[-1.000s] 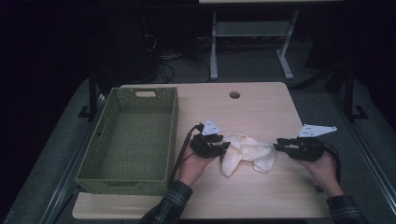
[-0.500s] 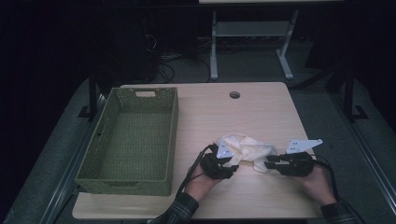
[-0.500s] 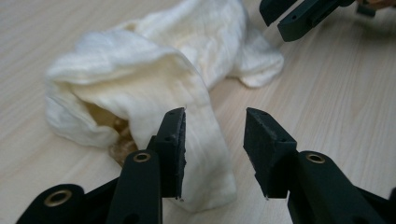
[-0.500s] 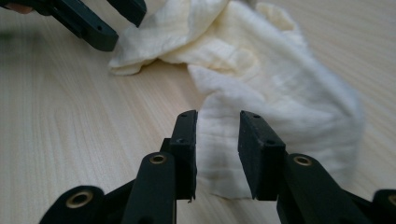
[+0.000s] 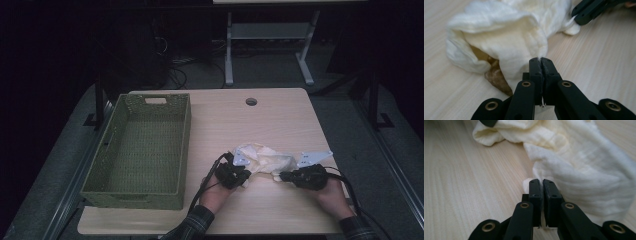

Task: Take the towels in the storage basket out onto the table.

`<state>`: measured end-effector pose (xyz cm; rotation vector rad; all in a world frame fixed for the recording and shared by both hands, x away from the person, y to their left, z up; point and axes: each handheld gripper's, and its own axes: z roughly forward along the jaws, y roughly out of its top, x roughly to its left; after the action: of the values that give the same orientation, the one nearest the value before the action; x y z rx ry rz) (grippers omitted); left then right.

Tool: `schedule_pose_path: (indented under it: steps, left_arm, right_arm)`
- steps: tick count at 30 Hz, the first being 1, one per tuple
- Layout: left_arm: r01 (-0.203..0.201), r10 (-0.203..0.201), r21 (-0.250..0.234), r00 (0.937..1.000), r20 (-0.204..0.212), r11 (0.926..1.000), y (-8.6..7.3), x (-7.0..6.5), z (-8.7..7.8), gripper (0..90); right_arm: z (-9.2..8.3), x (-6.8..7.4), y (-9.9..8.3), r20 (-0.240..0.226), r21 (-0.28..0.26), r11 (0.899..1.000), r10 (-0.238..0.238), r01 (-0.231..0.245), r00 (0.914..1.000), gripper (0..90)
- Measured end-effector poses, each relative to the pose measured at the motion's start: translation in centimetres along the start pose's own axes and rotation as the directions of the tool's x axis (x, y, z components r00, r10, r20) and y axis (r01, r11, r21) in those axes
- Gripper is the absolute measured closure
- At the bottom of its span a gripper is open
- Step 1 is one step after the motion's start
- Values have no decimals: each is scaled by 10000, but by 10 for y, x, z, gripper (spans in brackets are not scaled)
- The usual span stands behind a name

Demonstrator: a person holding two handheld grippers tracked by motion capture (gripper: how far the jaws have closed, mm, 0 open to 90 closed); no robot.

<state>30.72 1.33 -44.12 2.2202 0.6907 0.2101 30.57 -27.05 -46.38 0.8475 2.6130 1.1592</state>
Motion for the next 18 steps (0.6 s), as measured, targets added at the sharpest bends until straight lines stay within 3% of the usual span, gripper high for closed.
schedule_pose_path:
  steps: [3, 9, 12, 16, 18]
  left_arm:
    - [51, -44, -721, 9999, 96, 9974, 10, 3, -17, 874]
    - [147, -219, -1348, 9984, -520, 9908, 16, 17, -40, 874]
    - [405, -542, -1415, 9941, -941, 9891, 13, 27, -46, 874]
    - [558, -722, -1234, 9885, -1327, 9908, 11, 34, -40, 874]
    - [842, -1010, -1098, 9822, -1582, 9904, 11, 40, -35, 873]
  right_arm:
    - [-11, -4, 1, -56, -367, 9993, 16, -18, 10000, 853]
    - [-38, -16, 3, 253, -1092, 9940, 68, -40, 9997, 853]
    - [-53, -25, 1, 575, -1509, 9884, 255, -166, 9980, 856]
    - [-63, -37, -5, 860, -1533, 9871, 588, -451, 9946, 858]
    - [-64, -42, -8, 1111, -1409, 9888, 646, -487, 9917, 860]
